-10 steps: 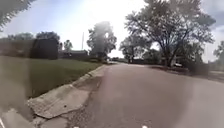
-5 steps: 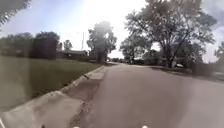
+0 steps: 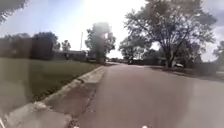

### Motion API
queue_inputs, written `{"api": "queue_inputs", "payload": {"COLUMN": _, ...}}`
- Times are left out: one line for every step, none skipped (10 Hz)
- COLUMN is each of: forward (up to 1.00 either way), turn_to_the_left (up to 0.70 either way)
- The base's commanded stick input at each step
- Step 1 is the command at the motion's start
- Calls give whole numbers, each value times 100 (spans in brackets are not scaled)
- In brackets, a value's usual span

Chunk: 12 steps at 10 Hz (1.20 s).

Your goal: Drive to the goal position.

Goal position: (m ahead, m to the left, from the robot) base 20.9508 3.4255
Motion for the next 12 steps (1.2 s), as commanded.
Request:
{"api": "queue_inputs", "payload": {"forward": 100, "turn_to_the_left": 0}}
{"api": "queue_inputs", "payload": {"forward": 100, "turn_to_the_left": 0}}
{"api": "queue_inputs", "payload": {"forward": 100, "turn_to_the_left": 0}}
{"api": "queue_inputs", "payload": {"forward": 100, "turn_to_the_left": -1}}
{"api": "queue_inputs", "payload": {"forward": 100, "turn_to_the_left": -3}}
{"api": "queue_inputs", "payload": {"forward": 100, "turn_to_the_left": -5}}
{"api": "queue_inputs", "payload": {"forward": 100, "turn_to_the_left": 0}}
{"api": "queue_inputs", "payload": {"forward": 100, "turn_to_the_left": 0}}
{"api": "queue_inputs", "payload": {"forward": 100, "turn_to_the_left": 0}}
{"api": "queue_inputs", "payload": {"forward": 100, "turn_to_the_left": 0}}
{"api": "queue_inputs", "payload": {"forward": 100, "turn_to_the_left": 0}}
{"api": "queue_inputs", "payload": {"forward": 100, "turn_to_the_left": 0}}
